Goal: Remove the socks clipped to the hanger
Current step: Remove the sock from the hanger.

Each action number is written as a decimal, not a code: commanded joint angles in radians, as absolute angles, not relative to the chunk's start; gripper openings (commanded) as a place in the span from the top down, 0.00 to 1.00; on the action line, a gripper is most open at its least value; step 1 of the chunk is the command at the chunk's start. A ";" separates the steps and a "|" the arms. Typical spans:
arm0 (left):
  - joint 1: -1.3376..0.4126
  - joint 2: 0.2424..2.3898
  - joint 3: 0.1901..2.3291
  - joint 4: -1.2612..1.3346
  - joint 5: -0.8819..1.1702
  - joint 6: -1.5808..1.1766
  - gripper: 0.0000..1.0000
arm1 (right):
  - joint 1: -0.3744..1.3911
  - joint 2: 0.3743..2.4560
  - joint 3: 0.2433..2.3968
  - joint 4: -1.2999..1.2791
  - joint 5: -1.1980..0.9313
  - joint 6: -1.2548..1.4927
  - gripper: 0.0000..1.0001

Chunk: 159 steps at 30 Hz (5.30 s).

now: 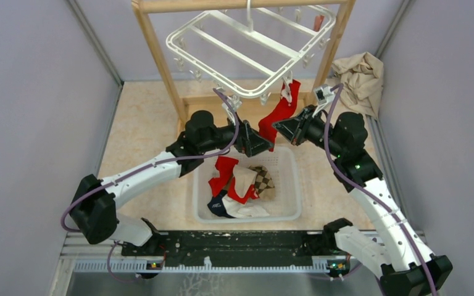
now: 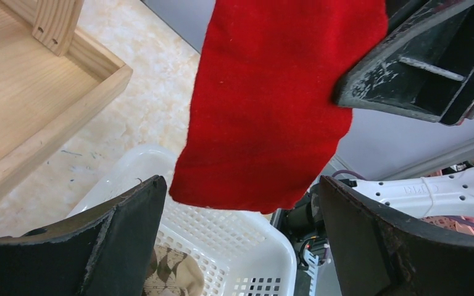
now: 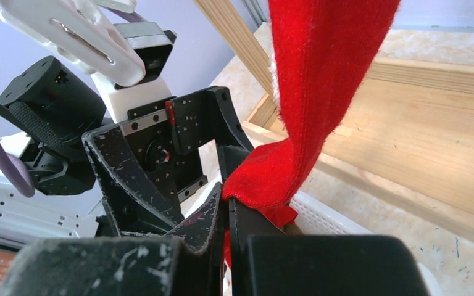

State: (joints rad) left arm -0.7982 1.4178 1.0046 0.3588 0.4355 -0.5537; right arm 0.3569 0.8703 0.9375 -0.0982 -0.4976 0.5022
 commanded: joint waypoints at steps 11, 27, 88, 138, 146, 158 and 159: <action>-0.808 1.424 1.097 0.400 0.512 -0.571 0.33 | 0.348 0.890 0.986 -0.074 -0.481 0.509 1.00; -0.807 1.432 1.120 0.383 0.543 -0.598 0.86 | 0.348 0.862 0.953 -0.082 -0.477 0.500 1.00; -0.807 1.258 1.020 0.332 0.494 -0.581 0.96 | 0.348 0.770 1.071 -0.009 -0.091 0.151 0.04; -0.805 1.241 1.022 0.314 0.485 -0.563 0.95 | 0.348 1.031 1.137 0.349 -0.227 0.217 0.36; -0.805 1.239 1.026 0.311 0.483 -0.560 0.95 | 0.348 1.044 1.132 0.380 -0.230 0.235 0.37; -0.805 1.237 1.038 0.296 0.488 -0.552 0.95 | 0.348 1.052 1.126 0.421 -0.233 0.260 0.50; -0.805 1.238 1.037 0.296 0.487 -0.551 0.95 | 0.348 1.053 1.125 0.422 -0.233 0.262 0.50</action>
State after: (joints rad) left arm -0.8028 1.2591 1.0237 0.2939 0.4889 -0.5674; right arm 0.3569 1.0588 1.0828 0.3416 -0.2214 0.2455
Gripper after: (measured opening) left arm 0.057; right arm 0.512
